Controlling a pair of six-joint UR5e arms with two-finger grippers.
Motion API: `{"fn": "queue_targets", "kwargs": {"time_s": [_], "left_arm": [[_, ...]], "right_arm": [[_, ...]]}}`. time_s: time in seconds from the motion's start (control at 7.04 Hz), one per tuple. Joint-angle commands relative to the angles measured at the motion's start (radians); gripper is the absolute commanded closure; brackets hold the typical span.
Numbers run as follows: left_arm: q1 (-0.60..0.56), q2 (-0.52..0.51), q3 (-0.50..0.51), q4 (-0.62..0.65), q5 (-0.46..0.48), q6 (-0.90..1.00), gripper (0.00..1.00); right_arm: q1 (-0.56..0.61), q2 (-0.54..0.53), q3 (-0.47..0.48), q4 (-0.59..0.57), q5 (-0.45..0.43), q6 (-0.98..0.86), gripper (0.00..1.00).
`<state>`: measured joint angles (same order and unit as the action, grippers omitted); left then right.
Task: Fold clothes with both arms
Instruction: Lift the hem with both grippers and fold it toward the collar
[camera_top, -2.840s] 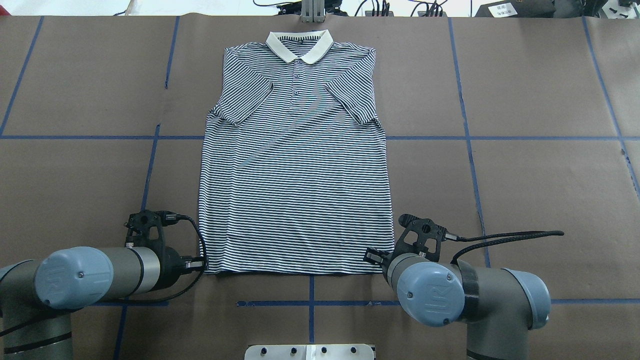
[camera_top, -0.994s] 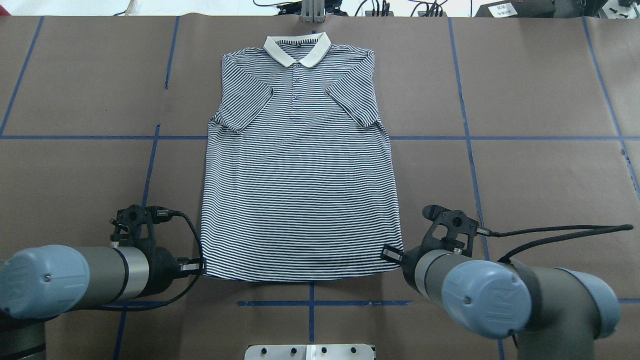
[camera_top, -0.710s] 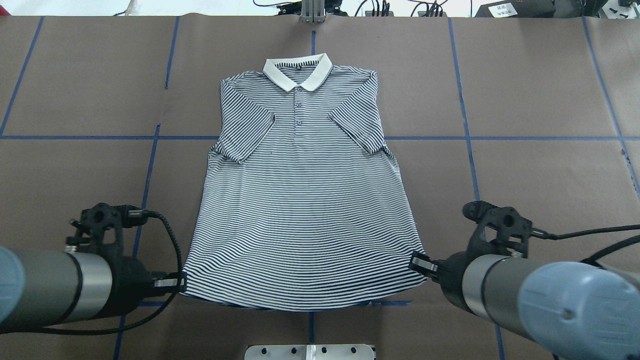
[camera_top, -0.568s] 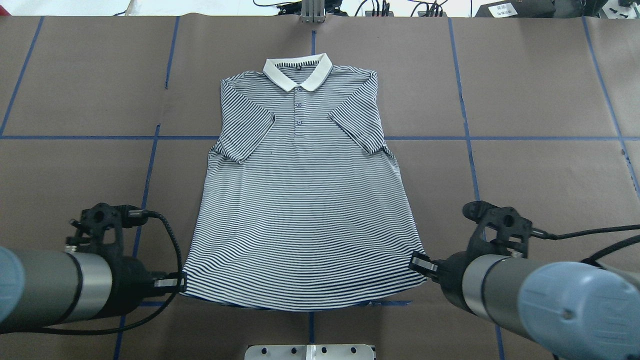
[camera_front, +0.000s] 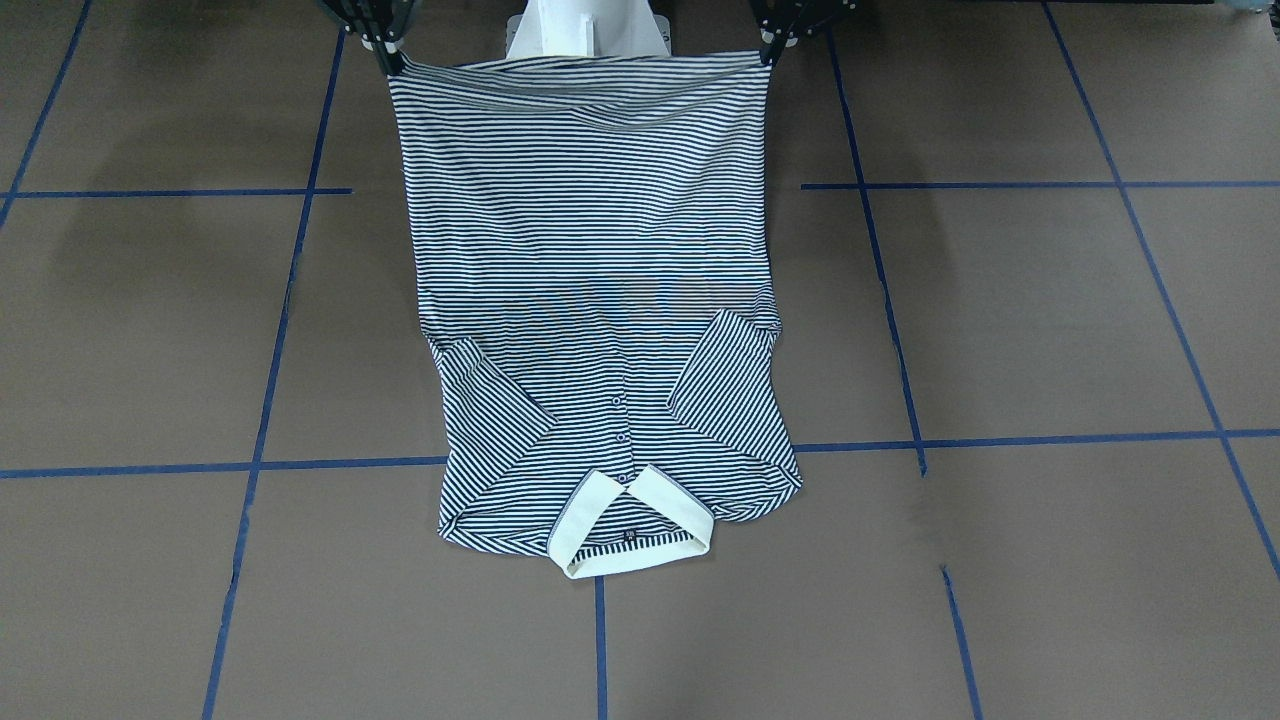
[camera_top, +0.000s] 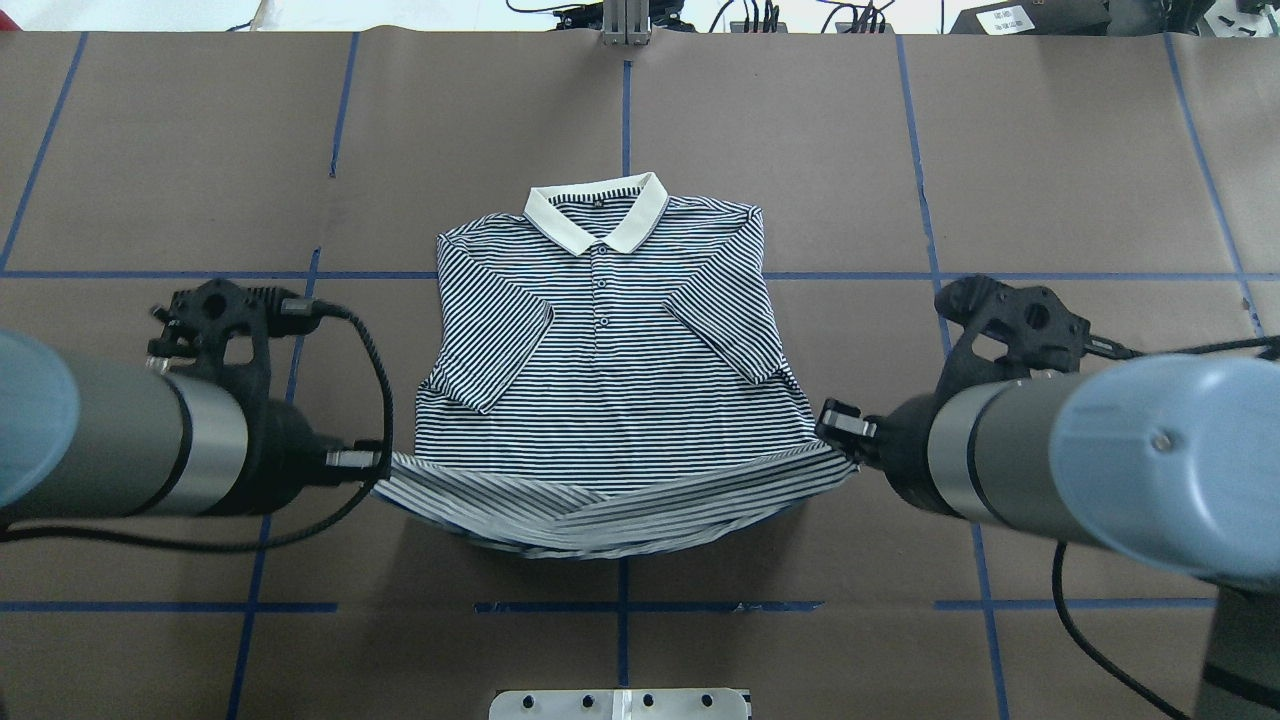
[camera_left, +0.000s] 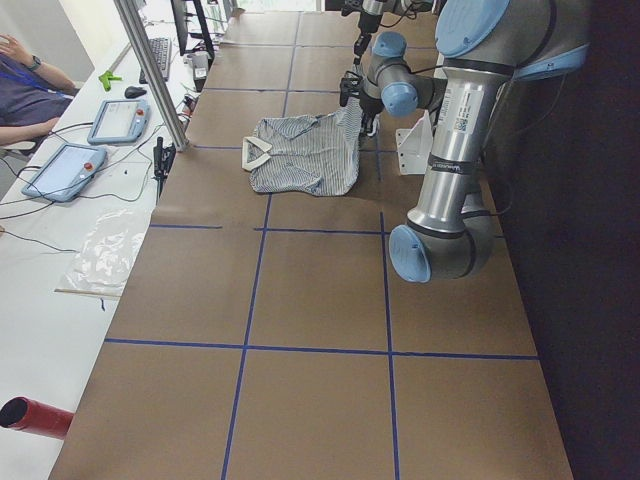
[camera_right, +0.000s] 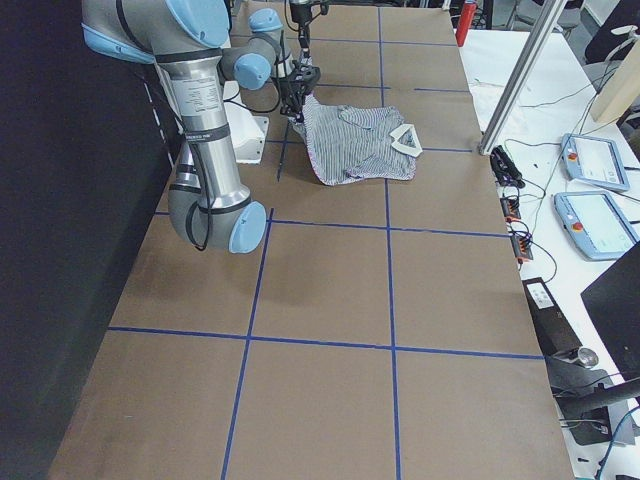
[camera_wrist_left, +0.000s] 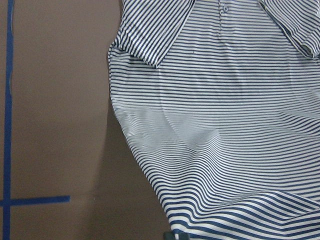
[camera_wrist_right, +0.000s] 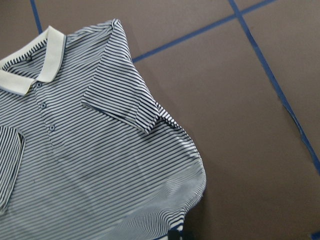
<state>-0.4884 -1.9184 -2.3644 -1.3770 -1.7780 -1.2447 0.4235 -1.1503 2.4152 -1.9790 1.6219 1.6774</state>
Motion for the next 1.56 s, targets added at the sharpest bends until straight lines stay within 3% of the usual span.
{"fn": "queue_targets", "kwargs": {"time_s": [0.0, 0.28, 0.57, 0.85, 1.14, 1.42], "left_arm": [[-0.154, -0.105, 0.195, -0.011, -0.005, 0.133, 1.0], [-0.248, -0.154, 0.339, -0.057, -0.001, 0.208, 1.0], [-0.26, -0.174, 0.587, -0.318, 0.003, 0.206, 1.0], [-0.262, -0.249, 0.817, -0.485, 0.005, 0.209, 1.0], [-0.26, -0.254, 0.933, -0.591, 0.006, 0.212, 1.0], [-0.259, -0.246, 0.949, -0.603, 0.012, 0.214, 1.0]], "right_arm": [[0.212, 0.125, -0.207, 0.02, 0.093, -0.121, 1.0], [0.283, 0.165, -0.466, 0.255, 0.105, -0.131, 1.0], [0.31, 0.225, -0.739, 0.469, 0.104, -0.157, 1.0], [0.311, 0.282, -0.968, 0.625, 0.098, -0.16, 1.0], [0.311, 0.291, -1.077, 0.71, 0.093, -0.162, 1.0], [0.311, 0.285, -1.084, 0.712, 0.095, -0.162, 1.0]]}}
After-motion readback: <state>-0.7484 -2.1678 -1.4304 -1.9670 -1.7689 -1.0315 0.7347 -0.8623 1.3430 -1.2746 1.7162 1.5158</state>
